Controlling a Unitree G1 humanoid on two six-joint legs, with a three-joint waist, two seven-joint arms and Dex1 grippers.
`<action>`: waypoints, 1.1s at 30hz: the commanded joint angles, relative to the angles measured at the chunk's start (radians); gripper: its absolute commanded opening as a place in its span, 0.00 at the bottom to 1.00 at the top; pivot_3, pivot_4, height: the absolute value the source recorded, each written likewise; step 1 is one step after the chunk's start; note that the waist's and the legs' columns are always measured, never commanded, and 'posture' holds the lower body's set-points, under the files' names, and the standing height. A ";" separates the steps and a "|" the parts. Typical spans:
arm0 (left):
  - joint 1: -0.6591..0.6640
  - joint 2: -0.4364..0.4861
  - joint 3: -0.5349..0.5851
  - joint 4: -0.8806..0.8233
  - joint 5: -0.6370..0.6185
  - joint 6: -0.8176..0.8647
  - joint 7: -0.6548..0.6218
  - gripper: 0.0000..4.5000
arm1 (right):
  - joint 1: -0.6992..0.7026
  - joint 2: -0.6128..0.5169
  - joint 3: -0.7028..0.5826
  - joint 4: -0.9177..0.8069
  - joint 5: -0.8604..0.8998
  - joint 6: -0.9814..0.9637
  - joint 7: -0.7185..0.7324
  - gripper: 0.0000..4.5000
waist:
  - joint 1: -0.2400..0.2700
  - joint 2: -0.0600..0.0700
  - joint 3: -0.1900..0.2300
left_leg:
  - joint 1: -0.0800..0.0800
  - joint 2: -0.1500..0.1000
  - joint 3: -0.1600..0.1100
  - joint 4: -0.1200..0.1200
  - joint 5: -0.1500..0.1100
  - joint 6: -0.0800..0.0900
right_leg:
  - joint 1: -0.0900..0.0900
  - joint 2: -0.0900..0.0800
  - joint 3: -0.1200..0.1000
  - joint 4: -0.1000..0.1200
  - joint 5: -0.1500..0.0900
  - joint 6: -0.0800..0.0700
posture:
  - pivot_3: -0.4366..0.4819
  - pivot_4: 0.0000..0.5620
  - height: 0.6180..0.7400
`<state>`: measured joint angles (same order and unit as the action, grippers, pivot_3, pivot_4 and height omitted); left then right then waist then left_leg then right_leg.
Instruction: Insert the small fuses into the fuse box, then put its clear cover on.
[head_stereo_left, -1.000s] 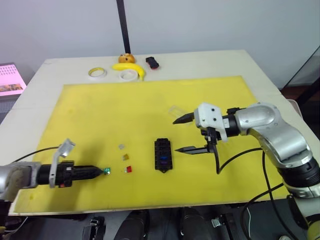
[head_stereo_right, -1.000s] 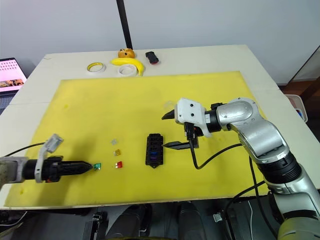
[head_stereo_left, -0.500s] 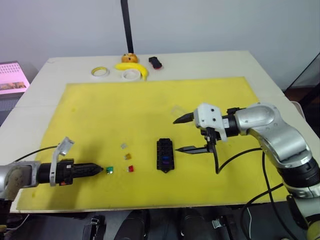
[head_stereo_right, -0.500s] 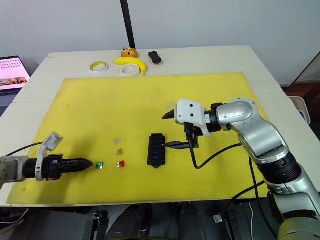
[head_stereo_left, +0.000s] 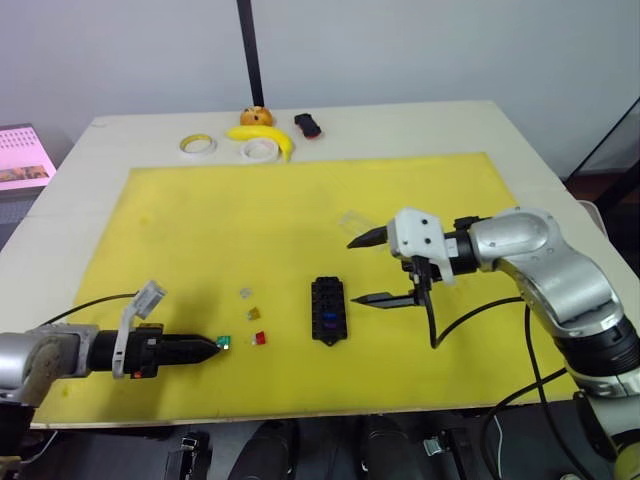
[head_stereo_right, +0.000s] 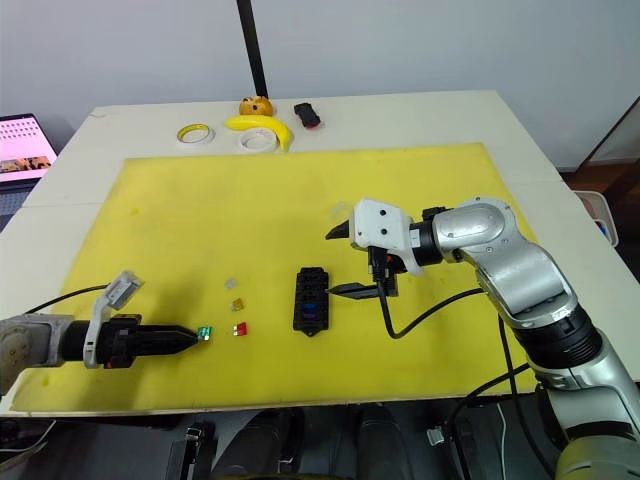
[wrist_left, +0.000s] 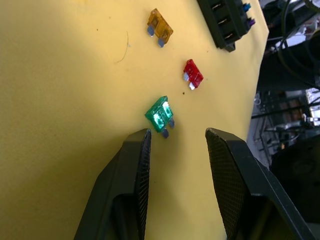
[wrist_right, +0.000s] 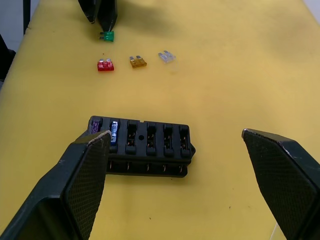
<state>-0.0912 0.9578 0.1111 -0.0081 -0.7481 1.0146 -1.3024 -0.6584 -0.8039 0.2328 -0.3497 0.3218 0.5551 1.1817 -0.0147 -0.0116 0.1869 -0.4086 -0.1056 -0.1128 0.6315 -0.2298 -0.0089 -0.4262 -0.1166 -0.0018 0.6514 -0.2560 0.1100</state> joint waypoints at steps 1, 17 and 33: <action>0.017 0.001 0.000 0.041 0.024 -0.015 0.014 0.41 | -0.003 -0.001 -0.009 -0.028 -0.001 -0.011 -0.004 1.00 | 0.000 0.000 0.000 | 0.000 0.000 0.000 0.000 0.000 0.000 | 0.000 0.000 0.000 0.000 0.000 0.000 | 0.48 0.27 1.00; -0.024 -0.081 0.022 0.032 -0.046 0.060 0.084 0.41 | -0.013 0.014 0.008 -0.020 -0.011 -0.024 -0.008 1.00 | 0.007 0.000 0.000 | 0.000 -0.001 0.000 0.001 0.000 0.000 | 0.001 -0.001 0.000 0.000 0.000 0.000 | 0.48 0.27 1.00; -0.049 -0.092 0.000 0.057 -0.003 0.023 0.090 0.02 | -0.010 0.014 0.011 -0.029 -0.018 -0.021 -0.021 1.00 | 0.005 0.000 0.000 | 0.000 -0.001 -0.001 0.001 0.000 0.000 | 0.001 -0.001 -0.001 -0.001 0.000 0.000 | 0.48 0.27 1.00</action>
<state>-0.1325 0.8674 0.1218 0.0421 -0.7688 1.0525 -1.2192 -0.6584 -0.7928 0.2574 -0.3497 0.3051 0.5498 1.1648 -0.0093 -0.0114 0.1868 -0.4084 -0.1065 -0.1137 0.6321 -0.2298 -0.0087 -0.4248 -0.1175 -0.0025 0.6508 -0.2560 0.1101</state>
